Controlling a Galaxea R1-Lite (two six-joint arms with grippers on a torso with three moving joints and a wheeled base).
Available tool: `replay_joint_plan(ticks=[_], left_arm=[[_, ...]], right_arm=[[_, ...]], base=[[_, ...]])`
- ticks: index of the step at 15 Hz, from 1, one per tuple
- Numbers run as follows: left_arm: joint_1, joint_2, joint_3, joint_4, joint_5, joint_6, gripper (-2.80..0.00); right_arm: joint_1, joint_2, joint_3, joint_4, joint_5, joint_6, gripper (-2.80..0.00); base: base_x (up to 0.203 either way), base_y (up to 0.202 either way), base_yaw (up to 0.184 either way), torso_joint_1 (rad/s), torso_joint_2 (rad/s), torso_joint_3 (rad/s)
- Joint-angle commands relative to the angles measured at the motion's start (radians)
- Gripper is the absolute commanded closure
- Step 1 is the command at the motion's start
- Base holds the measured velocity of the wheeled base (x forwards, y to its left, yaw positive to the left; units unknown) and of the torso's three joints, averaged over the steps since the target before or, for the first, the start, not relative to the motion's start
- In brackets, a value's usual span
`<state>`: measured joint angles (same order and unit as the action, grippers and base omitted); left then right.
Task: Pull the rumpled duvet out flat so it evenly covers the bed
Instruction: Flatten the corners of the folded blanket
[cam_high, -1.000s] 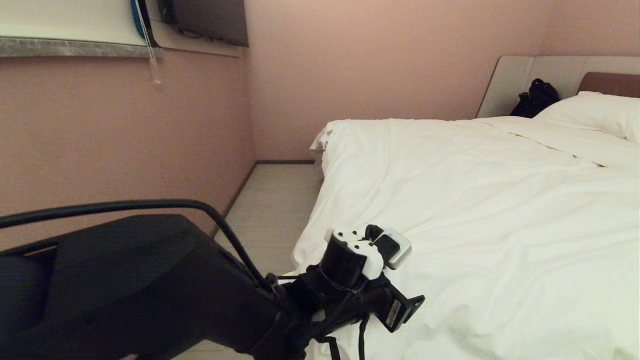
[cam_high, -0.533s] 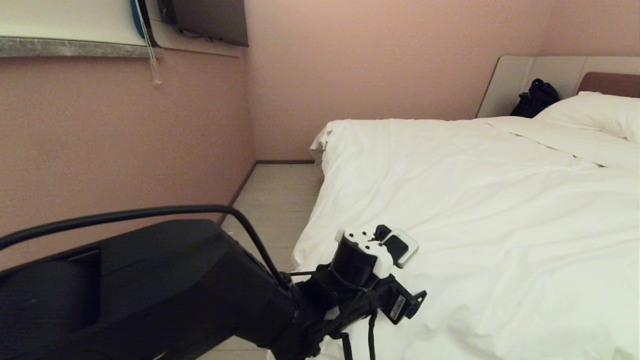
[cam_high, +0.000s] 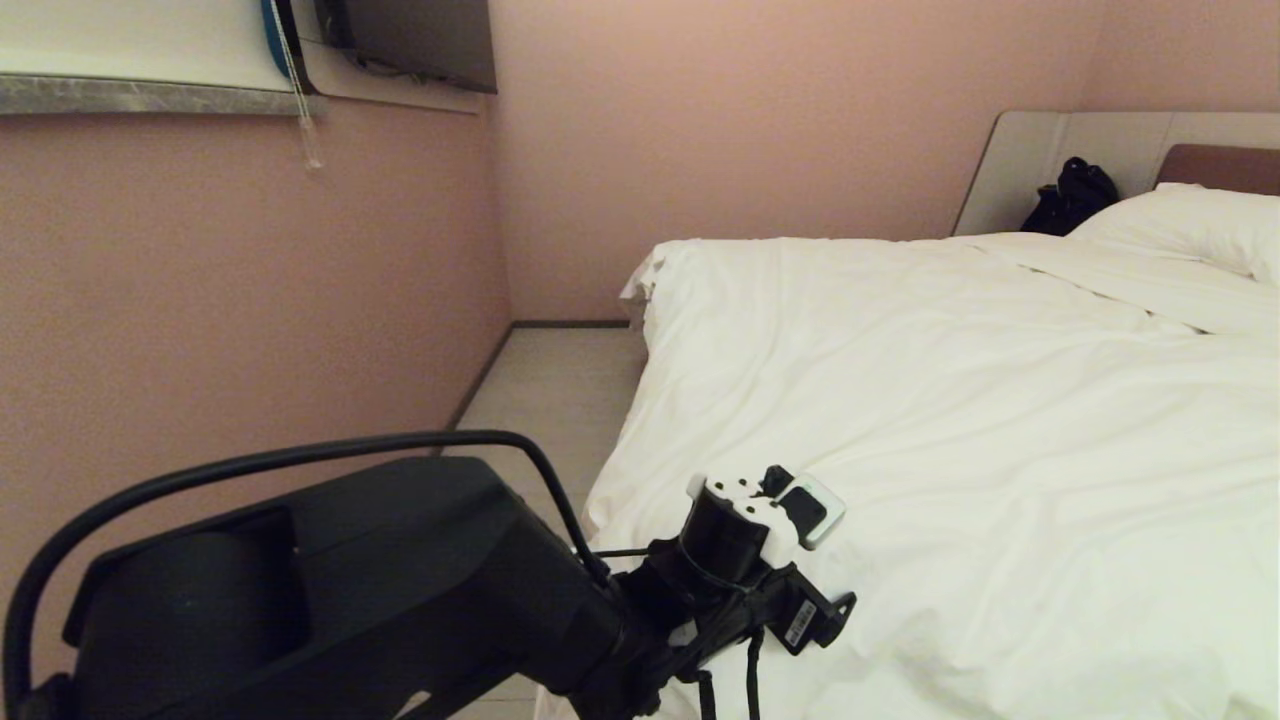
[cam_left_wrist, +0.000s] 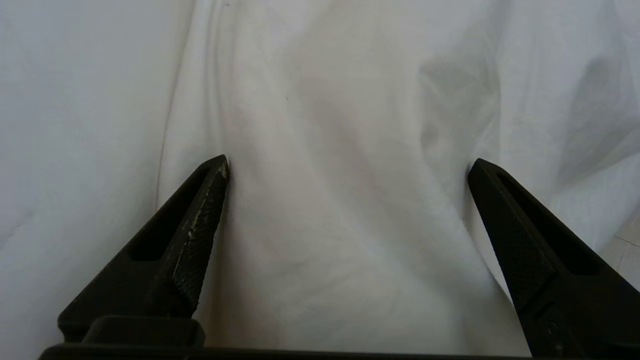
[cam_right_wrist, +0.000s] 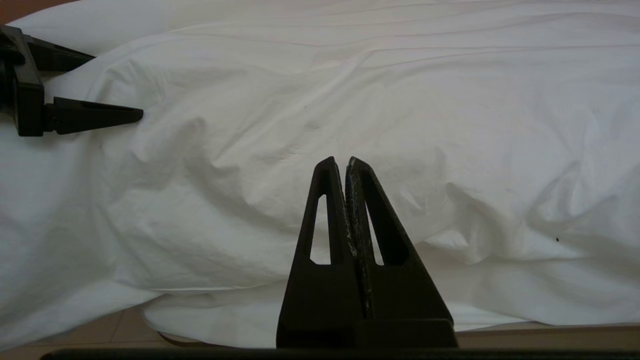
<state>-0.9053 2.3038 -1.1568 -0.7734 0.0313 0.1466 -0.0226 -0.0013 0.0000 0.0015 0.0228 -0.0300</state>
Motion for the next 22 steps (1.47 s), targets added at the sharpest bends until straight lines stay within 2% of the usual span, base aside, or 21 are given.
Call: replay_joint_plan(ticks=[1,4,5,7,9,12,15,18,22], left_arm=[[-0.001,0.015,-0.005,-0.017,0.004,0.001,-2.80],[-0.002,0.013,-0.007,-0.024,0.015,-0.001,-2.80],[-0.008,0.007,-0.003,-0.024,0.013,-0.009,0.00],[-0.020,0.002,0.005,-0.024,0.013,-0.012,0.00],[-0.073,-0.016,0.046,-0.025,0.010,-0.021,0.00],[-0.159,-0.065,0.095,-0.037,0.003,-0.079,0.00],[-0.209,-0.098,0.121,-0.037,-0.001,-0.121,0.00],[-0.224,-0.100,0.140,-0.054,0.000,-0.133,0.00],[-0.210,-0.118,0.106,-0.074,0.004,-0.138,0.00]], right_arm=[[0.001,0.001,0.000,0.000,0.000,-0.001,0.00],[0.000,0.001,0.000,0.000,0.000,-0.001,0.00],[0.000,0.001,0.000,0.000,0.000,-0.001,0.00],[0.000,0.001,0.000,0.000,0.000,-0.001,0.00],[0.000,0.001,0.000,0.000,0.000,-0.001,0.00],[0.001,0.001,0.000,0.000,0.000,-0.001,0.00],[0.000,0.001,0.000,0.000,0.000,-0.001,0.00],[0.000,0.001,0.000,0.000,0.000,-0.001,0.00],[0.000,0.001,0.000,0.000,0.000,-0.001,0.00]], base=[[0.000,0.000,0.000,0.000,0.00,0.000],[0.000,0.000,0.000,0.000,0.00,0.000],[0.000,0.000,0.000,0.000,0.00,0.000],[0.000,0.000,0.000,0.000,0.00,0.000],[0.000,0.000,0.000,0.000,0.00,0.000],[0.000,0.000,0.000,0.000,0.00,0.000],[0.000,0.000,0.000,0.000,0.00,0.000],[0.000,0.000,0.000,0.000,0.00,0.000],[0.000,0.000,0.000,0.000,0.00,0.000]])
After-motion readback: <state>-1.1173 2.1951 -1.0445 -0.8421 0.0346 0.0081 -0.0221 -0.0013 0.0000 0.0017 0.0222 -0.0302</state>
